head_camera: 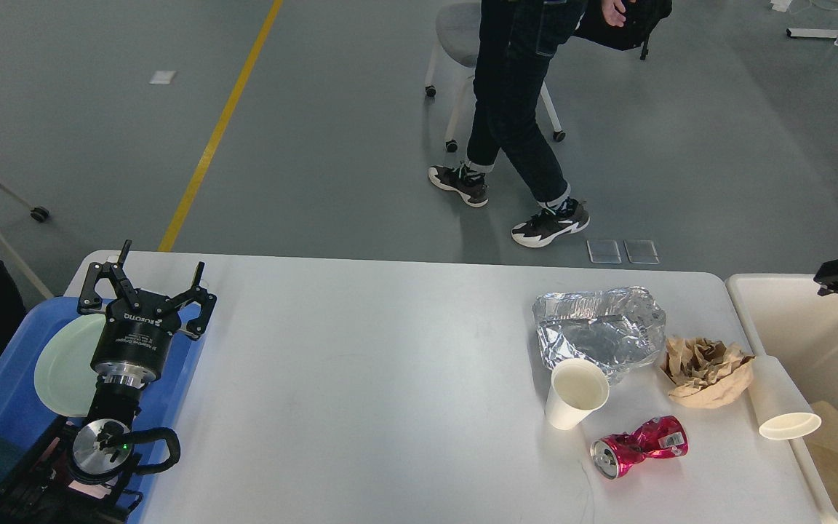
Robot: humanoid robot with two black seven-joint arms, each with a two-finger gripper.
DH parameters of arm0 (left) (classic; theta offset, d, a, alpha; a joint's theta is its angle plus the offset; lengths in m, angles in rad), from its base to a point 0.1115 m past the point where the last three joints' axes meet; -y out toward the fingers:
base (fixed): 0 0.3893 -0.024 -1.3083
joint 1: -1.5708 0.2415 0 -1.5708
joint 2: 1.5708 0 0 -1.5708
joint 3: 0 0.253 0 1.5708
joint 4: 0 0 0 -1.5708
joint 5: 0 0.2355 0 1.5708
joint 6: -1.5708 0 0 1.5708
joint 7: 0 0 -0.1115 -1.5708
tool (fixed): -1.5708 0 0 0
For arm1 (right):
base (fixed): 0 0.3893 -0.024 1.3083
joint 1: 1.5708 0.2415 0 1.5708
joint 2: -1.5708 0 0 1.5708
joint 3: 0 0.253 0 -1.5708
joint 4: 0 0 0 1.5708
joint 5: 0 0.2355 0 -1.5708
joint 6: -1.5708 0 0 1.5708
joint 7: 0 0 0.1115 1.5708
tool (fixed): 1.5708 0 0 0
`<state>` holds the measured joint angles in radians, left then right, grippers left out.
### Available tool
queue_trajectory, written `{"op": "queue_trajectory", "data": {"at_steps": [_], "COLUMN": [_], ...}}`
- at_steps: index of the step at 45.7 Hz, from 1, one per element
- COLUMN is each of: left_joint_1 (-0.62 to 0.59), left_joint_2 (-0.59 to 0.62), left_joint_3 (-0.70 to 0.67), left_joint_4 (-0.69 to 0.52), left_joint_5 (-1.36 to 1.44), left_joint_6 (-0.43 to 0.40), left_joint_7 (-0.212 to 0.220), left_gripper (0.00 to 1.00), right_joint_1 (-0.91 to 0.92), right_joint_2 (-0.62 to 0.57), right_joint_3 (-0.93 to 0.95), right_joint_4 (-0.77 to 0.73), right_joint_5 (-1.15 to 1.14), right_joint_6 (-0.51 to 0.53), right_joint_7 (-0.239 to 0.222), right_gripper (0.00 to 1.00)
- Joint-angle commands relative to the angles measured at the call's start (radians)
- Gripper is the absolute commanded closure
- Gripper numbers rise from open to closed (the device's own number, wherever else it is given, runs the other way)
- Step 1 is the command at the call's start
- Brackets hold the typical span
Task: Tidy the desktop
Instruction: 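Bring the right gripper back above the paper cup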
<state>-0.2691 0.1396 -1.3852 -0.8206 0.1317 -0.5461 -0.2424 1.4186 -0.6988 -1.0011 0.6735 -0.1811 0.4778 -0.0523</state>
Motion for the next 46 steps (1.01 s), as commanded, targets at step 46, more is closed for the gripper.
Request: {"op": "queue_trajectory", "data": {"at_steps": [46], "left_joint_1": [0.001], "left_joint_2": [0.000], "left_joint_3": [0.000], "left_joint_4": [0.000], "left_joint_5": [0.000], "left_joint_6": [0.000], "left_joint_7": [0.000], "left_gripper": [0.04], "right_joint_1": [0.979], "right_joint_2": [0.363], "right_joint_3": [-0.109], "right_joint_4": [0.785], "right_joint_5": [0.186], "right_joint_6": [0.453], "right_joint_7": [-0.141], "right_gripper": [0.00]}}
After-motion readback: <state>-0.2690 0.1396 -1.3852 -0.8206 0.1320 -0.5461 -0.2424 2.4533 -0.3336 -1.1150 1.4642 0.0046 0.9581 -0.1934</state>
